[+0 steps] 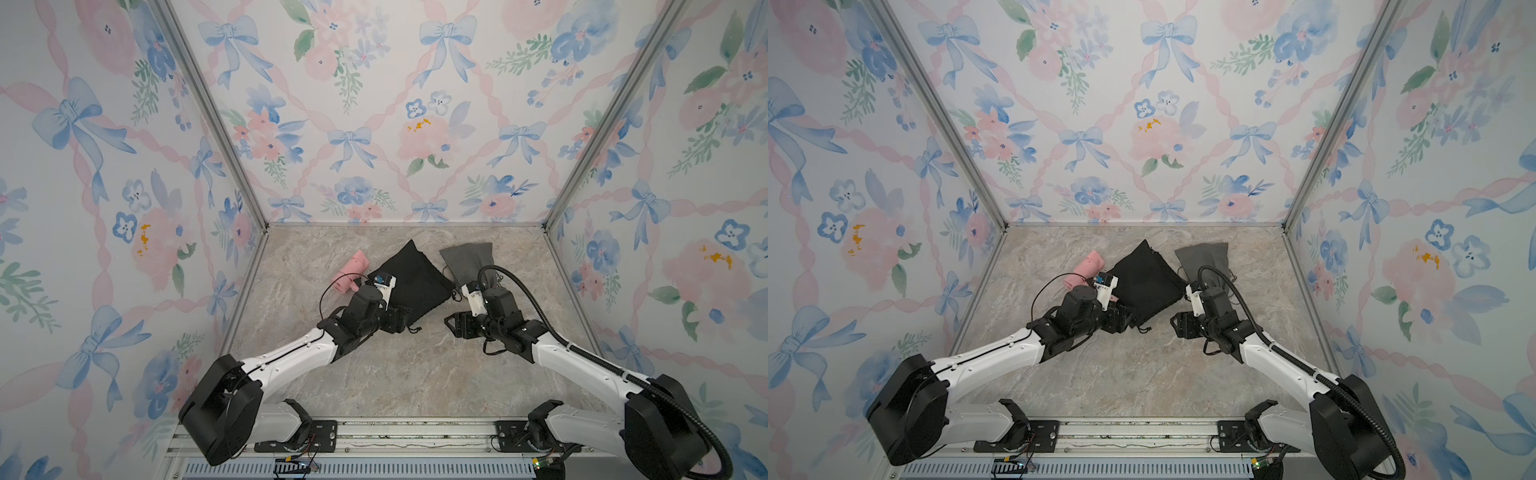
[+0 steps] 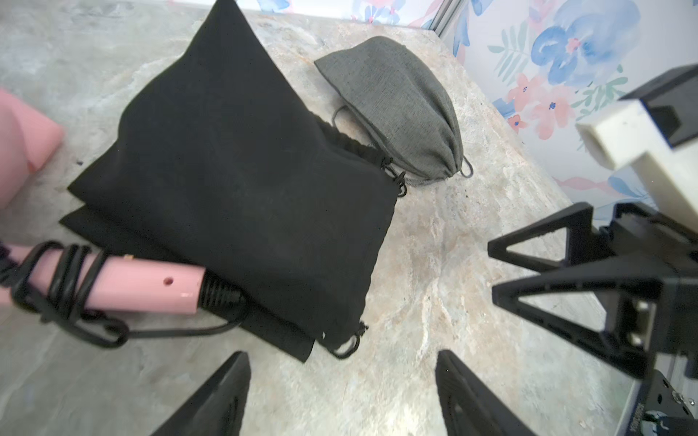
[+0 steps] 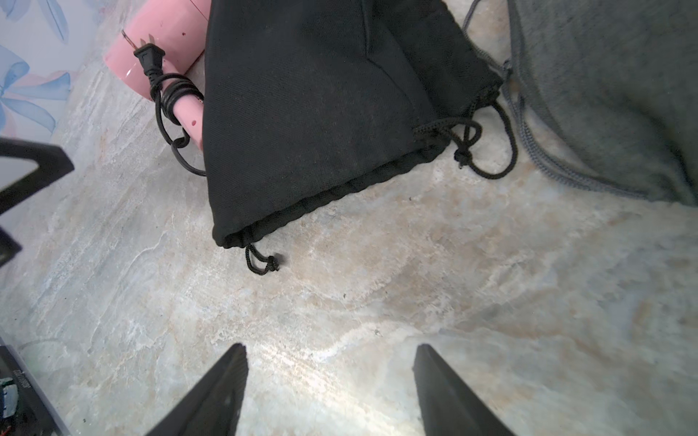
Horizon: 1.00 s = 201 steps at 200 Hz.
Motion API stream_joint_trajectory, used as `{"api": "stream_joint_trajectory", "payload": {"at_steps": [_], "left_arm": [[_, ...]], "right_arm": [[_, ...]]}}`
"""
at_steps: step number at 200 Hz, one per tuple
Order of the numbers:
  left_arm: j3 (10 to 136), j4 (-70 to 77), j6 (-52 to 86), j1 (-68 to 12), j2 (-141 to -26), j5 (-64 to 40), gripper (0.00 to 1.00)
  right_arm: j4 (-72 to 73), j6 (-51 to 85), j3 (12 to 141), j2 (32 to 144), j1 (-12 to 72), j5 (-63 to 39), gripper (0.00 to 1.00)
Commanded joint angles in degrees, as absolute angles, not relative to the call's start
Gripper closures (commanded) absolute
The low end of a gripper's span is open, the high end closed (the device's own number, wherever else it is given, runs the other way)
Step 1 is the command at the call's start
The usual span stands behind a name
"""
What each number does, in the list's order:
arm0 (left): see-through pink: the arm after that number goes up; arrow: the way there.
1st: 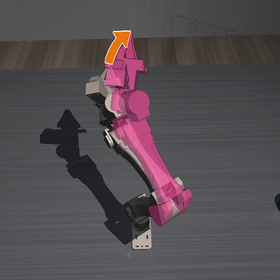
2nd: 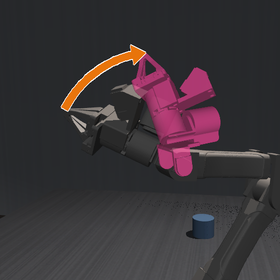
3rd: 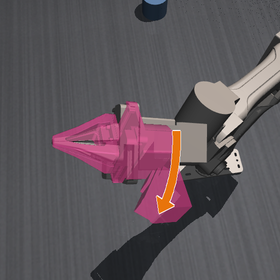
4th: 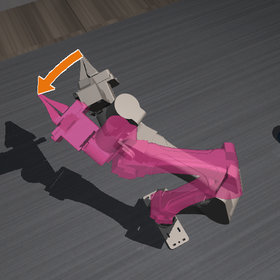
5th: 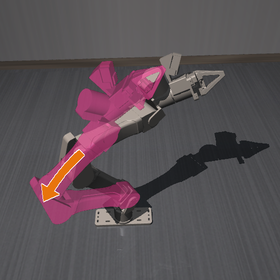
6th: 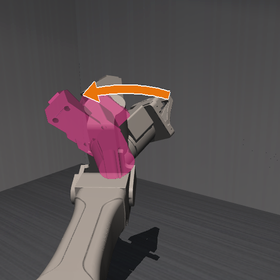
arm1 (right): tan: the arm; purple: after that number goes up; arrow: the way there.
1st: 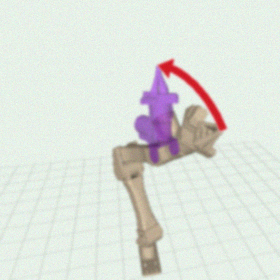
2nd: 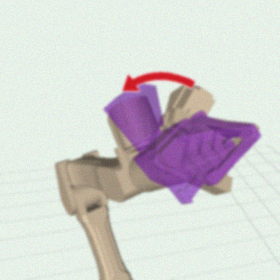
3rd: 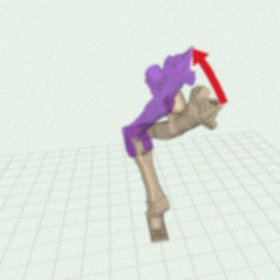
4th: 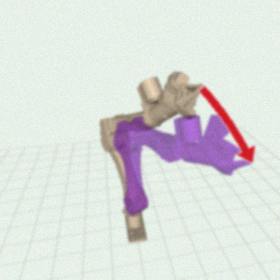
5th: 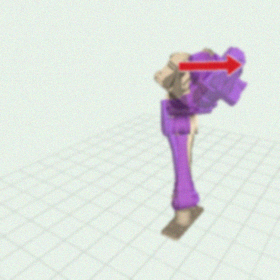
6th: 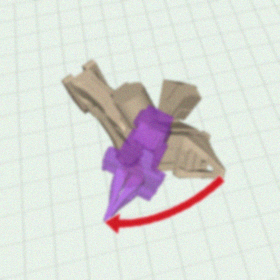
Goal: Pack away hair dryers
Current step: Adjust the drawstring bag at the center of the board.
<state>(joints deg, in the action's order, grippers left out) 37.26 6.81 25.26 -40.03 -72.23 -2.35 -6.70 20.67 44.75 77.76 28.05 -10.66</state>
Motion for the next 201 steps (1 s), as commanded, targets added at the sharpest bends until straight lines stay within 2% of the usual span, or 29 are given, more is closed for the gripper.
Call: {"api": "stream_joint_trajectory", "payload": {"at_steps": [1,44,90,140,176,201], "left_arm": [[32.6,6.3,27.2,-40.1,-70.8,-1.7,0.24],[32.5,6.3,32.7,-46.8,-75.8,1.7,0.29],[37.5,6.4,51.4,-53.8,-85.7,6.0,0.33],[42.0,5.7,68.5,-57.6,-87.4,14.0,0.32],[49.2,-1.0,73.2,-59.4,-91.4,17.3,0.3],[59.1,-13.0,73.0,-60.2,-97.7,18.9,0.32]], "right_arm": [[-4.8,22.2,44.2,79.3,27.2,-10.3,0.28],[-4.9,23.6,45.7,80.2,25.6,-9.6,0.3],[-4.9,26.7,45.8,77.4,22.9,-7.2,0.32],[-4.9,28.2,44.0,73.0,22.1,-4.1,0.32],[-6.4,27.6,43.1,70.2,21.9,-1.7,0.32],[-6.8,27.1,41.7,67.5,22.0,0.3,0.32]]}}
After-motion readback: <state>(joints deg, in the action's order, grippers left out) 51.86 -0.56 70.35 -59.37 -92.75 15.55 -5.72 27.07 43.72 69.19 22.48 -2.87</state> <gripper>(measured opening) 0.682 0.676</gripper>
